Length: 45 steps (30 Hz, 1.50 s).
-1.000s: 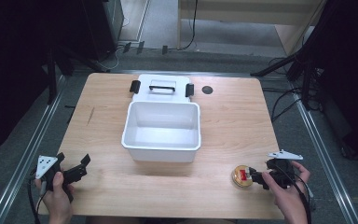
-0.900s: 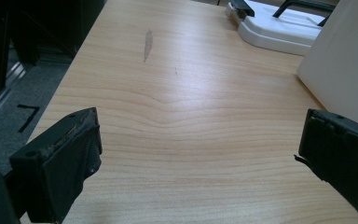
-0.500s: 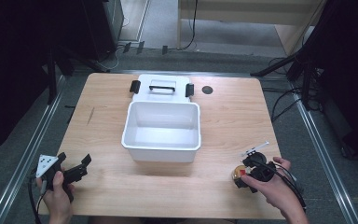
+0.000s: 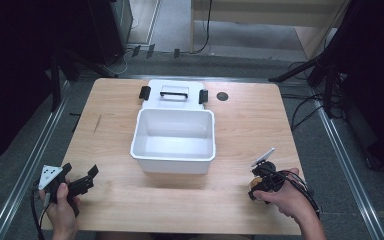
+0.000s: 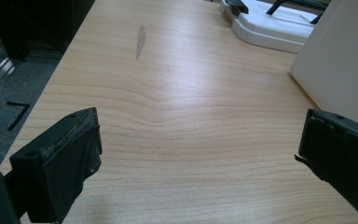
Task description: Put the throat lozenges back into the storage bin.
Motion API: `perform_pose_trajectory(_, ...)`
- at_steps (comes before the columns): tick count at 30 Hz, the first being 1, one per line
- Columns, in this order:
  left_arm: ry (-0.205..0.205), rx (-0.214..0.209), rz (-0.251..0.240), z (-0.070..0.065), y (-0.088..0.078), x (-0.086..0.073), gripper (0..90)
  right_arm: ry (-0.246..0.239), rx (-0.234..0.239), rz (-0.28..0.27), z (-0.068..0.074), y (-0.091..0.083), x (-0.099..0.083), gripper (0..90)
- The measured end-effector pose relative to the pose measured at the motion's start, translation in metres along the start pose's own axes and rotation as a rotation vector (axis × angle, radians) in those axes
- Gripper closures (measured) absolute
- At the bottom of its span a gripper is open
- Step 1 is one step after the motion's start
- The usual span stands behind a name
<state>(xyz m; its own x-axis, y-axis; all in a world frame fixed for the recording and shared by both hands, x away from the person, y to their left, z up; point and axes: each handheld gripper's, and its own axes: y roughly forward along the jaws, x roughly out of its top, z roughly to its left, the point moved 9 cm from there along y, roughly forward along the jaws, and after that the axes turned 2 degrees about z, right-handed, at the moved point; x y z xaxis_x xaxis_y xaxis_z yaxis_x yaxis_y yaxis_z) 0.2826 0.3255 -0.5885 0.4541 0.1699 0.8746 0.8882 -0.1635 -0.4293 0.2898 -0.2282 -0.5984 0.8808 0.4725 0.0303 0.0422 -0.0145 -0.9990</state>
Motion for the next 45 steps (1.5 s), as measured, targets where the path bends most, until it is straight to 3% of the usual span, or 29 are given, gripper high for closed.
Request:
perform_pose_trajectory(2, -0.001, -0.002, 0.004, 0.000, 0.000, 0.000, 0.0, -0.013, 0.025, -0.010, 0.002, -0.003, 0.001, 21.1)
perform_pose_trajectory(18, 0.000, -0.006, 0.003, 0.000, 0.000, 0.000, 0.1, -0.012, 0.029, -0.088, 0.004, -0.036, 0.027, 21.1)
perform_pose_trajectory(33, 0.005, -0.008, 0.004, -0.001, 0.000, 0.000, 0.2, -0.112, 0.021, -0.103, 0.018, -0.069, 0.062, 21.1)
perform_pose_trajectory(45, 0.012, -0.005, 0.007, -0.001, 0.000, 0.000, 0.2, -0.148, -0.006, -0.106, 0.023, -0.089, 0.082, 21.1)
